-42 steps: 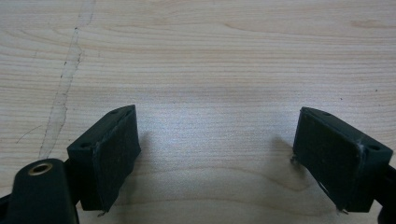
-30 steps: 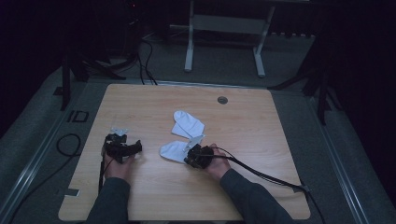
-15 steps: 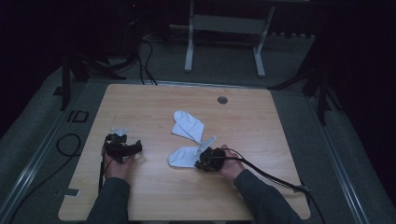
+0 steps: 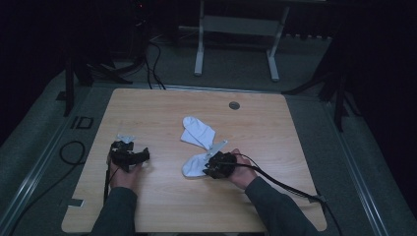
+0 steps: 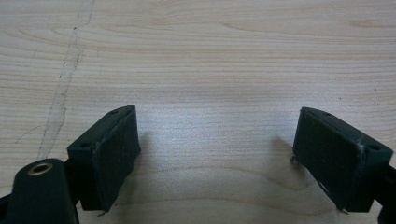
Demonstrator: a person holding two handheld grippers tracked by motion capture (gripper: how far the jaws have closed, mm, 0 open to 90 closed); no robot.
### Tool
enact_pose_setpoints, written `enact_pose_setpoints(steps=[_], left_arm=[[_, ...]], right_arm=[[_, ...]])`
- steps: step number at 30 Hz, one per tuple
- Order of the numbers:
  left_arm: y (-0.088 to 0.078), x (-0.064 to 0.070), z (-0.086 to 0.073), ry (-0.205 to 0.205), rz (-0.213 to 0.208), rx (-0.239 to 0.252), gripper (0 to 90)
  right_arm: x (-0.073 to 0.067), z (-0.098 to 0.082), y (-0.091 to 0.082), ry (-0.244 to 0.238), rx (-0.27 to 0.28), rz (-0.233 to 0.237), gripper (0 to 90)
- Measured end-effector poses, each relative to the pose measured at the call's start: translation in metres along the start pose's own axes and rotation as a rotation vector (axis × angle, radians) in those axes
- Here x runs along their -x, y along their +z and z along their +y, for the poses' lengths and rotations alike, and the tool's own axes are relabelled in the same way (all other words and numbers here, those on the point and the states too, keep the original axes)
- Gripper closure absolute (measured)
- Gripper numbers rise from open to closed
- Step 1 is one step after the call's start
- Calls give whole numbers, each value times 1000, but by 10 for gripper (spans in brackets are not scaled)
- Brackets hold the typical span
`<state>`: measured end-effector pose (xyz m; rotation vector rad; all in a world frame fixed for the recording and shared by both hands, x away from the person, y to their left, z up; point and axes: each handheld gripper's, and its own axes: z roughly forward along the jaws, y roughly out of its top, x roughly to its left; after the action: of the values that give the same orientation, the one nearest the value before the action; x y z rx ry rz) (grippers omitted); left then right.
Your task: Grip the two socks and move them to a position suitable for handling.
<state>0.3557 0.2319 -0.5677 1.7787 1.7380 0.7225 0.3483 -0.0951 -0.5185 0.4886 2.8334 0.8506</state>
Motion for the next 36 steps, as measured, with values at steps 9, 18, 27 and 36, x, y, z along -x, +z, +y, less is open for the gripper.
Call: enact_pose_setpoints(steps=[9,18,27,36], left_arm=[[0,0,0,1,-1,0,145],[0,0,0,2,-2,0,145],[0,0,0,2,-2,0,145],[0,0,0,1,-5,1,145]], right_arm=[[-20,31,16,-55,48,32,653],[-21,37,41,-28,35,47,605],[-17,34,47,-16,18,21,862],[-14,35,19,12,96,-10,864]])
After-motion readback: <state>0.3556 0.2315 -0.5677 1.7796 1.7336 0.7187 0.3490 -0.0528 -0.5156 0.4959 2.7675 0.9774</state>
